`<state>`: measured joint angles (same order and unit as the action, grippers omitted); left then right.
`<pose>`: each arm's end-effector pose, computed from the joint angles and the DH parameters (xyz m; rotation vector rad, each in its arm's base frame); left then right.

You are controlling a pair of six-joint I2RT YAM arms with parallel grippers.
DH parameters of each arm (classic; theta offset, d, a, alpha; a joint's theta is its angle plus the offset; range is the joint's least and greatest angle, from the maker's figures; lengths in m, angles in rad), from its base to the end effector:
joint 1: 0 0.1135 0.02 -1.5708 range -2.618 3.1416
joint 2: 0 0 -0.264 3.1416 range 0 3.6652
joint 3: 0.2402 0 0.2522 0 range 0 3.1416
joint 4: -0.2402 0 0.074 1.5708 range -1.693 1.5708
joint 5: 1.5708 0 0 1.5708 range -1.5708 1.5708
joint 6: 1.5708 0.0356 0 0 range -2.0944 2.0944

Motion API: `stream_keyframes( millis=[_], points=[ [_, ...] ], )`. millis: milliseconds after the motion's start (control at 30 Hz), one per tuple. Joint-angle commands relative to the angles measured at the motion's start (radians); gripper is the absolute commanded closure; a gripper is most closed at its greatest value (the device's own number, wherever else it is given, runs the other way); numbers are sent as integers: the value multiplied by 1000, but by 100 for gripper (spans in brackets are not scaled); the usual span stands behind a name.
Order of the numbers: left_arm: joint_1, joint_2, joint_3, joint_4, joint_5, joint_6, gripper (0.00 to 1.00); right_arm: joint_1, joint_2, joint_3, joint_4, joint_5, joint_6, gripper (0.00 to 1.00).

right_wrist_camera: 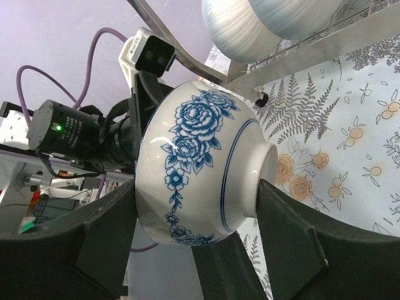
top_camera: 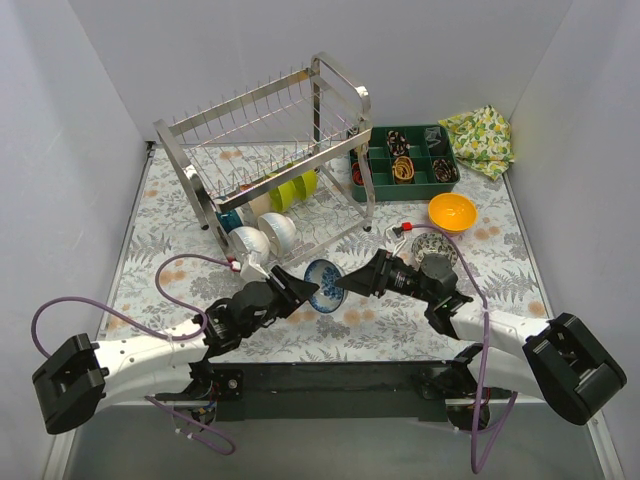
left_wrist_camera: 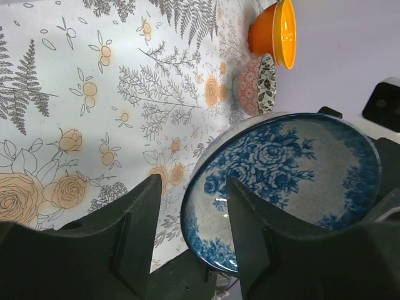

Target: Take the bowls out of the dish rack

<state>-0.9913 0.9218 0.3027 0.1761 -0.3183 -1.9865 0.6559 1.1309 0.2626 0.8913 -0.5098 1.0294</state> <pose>0.1145 -0.1547 0.1843 -1.3383 1.9615 -1.4579 0.1611 0.1459 0.2066 -0.1351 1.8267 1.6586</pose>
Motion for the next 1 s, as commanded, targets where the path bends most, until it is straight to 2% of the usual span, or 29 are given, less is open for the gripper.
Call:
stream_keyframes(
  millis=[0, 133, 233, 267, 333, 400, 433, 533, 600, 633, 733, 767, 867, 967],
  points=[
    [-17, 31, -30, 91, -21, -32, 57, 5, 9, -9, 185, -19, 47, 84],
    [-21, 55, -42, 102, -19, -46, 66, 7, 27, -13, 213, -24, 60, 85],
    [-23, 49, -50, 111, -27, -41, 78, 8, 35, -17, 212, -24, 52, 84],
    [-23, 45, -51, 111, -28, -38, 86, 8, 36, -20, 212, -22, 51, 84],
    [-23, 31, -54, 109, -31, -31, 93, 8, 38, -32, 209, -16, 43, 81],
    [-26, 22, -56, 102, -36, -17, 100, 8, 38, -37, 171, -12, 11, 72],
    [-26, 20, -54, 100, -39, -8, 100, 8, 26, -37, 146, -7, -6, 60],
    [-27, 34, -36, 28, -60, 28, 100, 8, -22, -30, 1, 22, -95, 40],
    [-29, 49, -11, -39, -77, 51, 100, 7, -51, -5, -95, 48, -150, 34],
    [-32, 67, -7, -58, -82, 52, 100, 8, -83, 10, -209, 59, -213, 30],
    [-49, 95, 12, -92, -102, 63, 100, 11, -138, 82, -381, 117, -308, 25],
    [-59, 116, 18, -101, -108, 66, 100, 17, -148, 104, -490, 166, -369, 25],
    [-82, 167, 53, -130, -136, 81, 100, 54, -160, 193, -677, 265, -472, 25],
    [-107, 201, 94, -159, -172, 95, 100, 120, -132, 276, -782, 383, -529, 25]
  ],
)
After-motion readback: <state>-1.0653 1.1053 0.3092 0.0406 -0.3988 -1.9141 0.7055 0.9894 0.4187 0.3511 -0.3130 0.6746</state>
